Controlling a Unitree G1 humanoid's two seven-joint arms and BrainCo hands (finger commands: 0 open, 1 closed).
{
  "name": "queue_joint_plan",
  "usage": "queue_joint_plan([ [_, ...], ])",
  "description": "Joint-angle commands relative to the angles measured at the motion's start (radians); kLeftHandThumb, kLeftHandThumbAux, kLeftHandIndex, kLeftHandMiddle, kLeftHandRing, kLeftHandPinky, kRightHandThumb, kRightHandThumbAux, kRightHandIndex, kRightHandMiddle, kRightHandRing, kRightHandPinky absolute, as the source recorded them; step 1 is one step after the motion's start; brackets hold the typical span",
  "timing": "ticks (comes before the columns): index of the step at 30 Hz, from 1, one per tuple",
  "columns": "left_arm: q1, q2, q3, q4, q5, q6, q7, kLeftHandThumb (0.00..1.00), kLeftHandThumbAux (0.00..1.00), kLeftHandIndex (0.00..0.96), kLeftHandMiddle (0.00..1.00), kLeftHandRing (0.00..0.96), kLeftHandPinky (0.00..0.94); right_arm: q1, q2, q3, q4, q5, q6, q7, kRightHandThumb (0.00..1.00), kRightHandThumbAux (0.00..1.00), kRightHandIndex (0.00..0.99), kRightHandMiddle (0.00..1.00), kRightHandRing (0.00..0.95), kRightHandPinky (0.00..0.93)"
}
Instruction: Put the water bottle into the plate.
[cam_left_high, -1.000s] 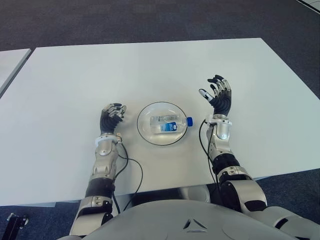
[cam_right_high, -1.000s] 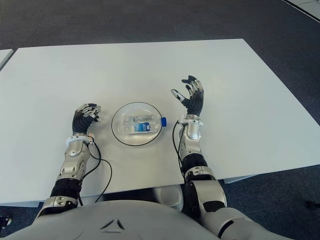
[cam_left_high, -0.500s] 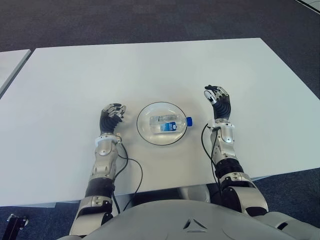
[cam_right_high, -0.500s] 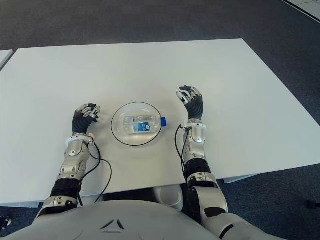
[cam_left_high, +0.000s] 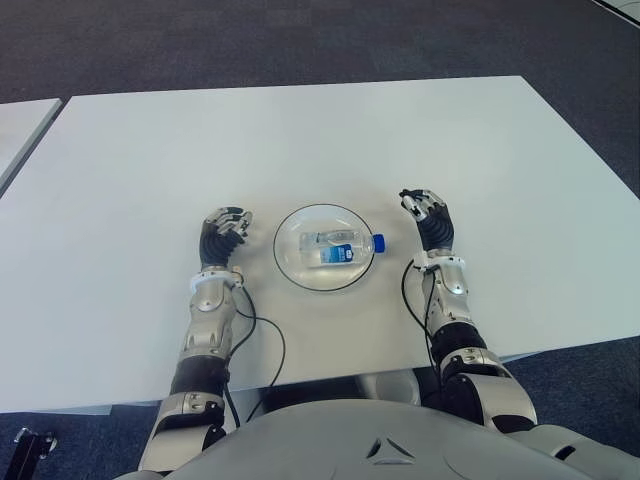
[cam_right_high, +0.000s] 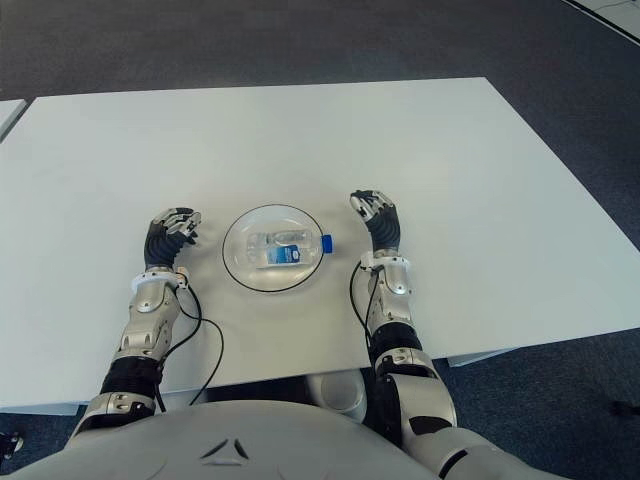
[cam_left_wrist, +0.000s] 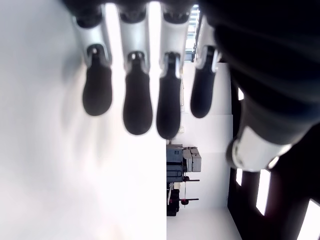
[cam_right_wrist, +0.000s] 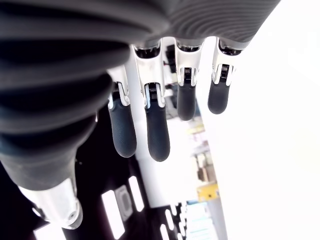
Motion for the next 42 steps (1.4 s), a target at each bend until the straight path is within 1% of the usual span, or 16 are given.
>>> queue_joint_plan([
  [1,0.050,-0.011,0.001,0.052,-0.010,0.056,-0.010,0.837,0.674,0.415,0.520,0.651,0.643,0.006,0.009,-0.011,0.022,0.007,0.035,0.033,0.707,0.721,0.436,0.604,0.592,0.582],
  [9,0.055,-0.012,0.000,0.046,-0.008,0.055,-0.007,0.837,0.675,0.411,0.524,0.650,0.632,0.007,0.009,-0.006,0.054,-0.018,0.052,0.058,0.705,0.722,0.437,0.615,0.599,0.592],
  [12,0.056,-0.011,-0.001,0.045,-0.007,0.057,-0.010,0.837,0.675,0.412,0.523,0.648,0.636,0.007,0.014,-0.008,0.066,-0.021,0.059,0.063,0.704,0.724,0.437,0.617,0.608,0.611],
  [15,0.056,-0.007,-0.004,0.046,-0.003,0.057,-0.011,0.838,0.674,0.418,0.518,0.649,0.633,0.006,0.015,-0.010,0.082,-0.018,0.073,0.072,0.703,0.725,0.437,0.608,0.606,0.602],
  [24,0.055,-0.008,-0.003,0.046,-0.004,0.060,-0.005,0.836,0.676,0.413,0.513,0.640,0.627,0.000,0.012,-0.017,0.107,-0.019,0.071,0.090,0.703,0.725,0.437,0.605,0.597,0.588],
  [42,0.059,-0.010,-0.005,0.038,-0.003,0.071,-0.003,0.836,0.676,0.409,0.520,0.648,0.641,-0.005,0.011,-0.023,0.128,-0.034,0.071,0.074,0.705,0.724,0.436,0.607,0.590,0.580],
])
